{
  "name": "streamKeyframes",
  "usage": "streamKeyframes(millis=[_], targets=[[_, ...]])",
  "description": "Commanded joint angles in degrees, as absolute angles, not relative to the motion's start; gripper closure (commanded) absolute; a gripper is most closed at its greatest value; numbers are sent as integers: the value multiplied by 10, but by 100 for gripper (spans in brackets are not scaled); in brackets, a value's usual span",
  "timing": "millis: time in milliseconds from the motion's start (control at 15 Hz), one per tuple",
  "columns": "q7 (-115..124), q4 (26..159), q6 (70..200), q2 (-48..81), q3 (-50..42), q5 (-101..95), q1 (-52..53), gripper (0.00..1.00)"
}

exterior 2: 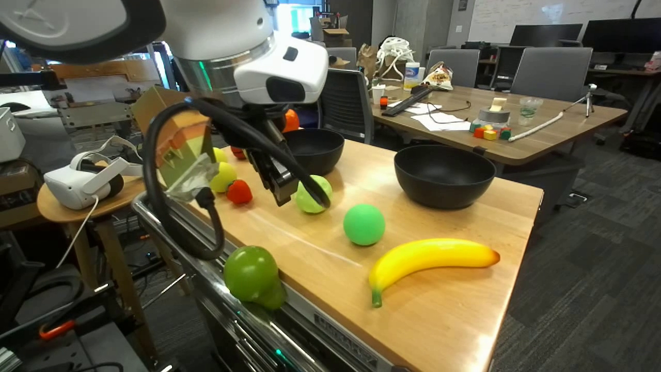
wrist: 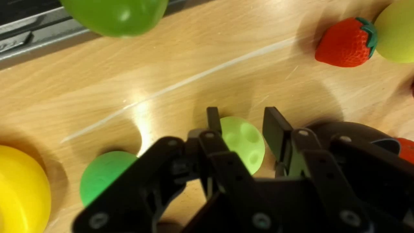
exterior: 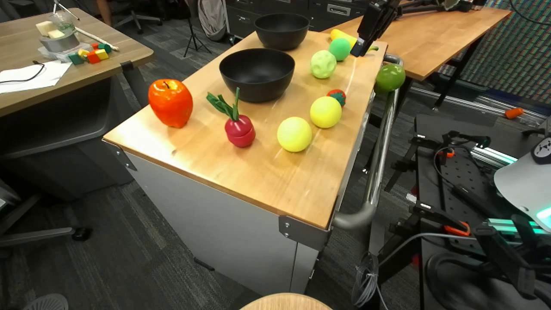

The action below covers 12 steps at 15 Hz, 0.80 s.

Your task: Remove the fruits from the bowls

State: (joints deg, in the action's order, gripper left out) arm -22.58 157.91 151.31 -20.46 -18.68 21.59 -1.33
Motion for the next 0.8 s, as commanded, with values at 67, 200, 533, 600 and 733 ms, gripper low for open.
streamKeyframes(millis=[67,200,533,600,733], targets=[[-257,1579,1526,-220,-210,247,-3,21],[-257,1578,1526,-232,-210,240,-9,5],[-197,1572,1398,-342,-182,147,-69,0],[-206,1590,1376,-377,-191,162,-66,0],[-215,1569,1400,-317,-196,168,-54,0]])
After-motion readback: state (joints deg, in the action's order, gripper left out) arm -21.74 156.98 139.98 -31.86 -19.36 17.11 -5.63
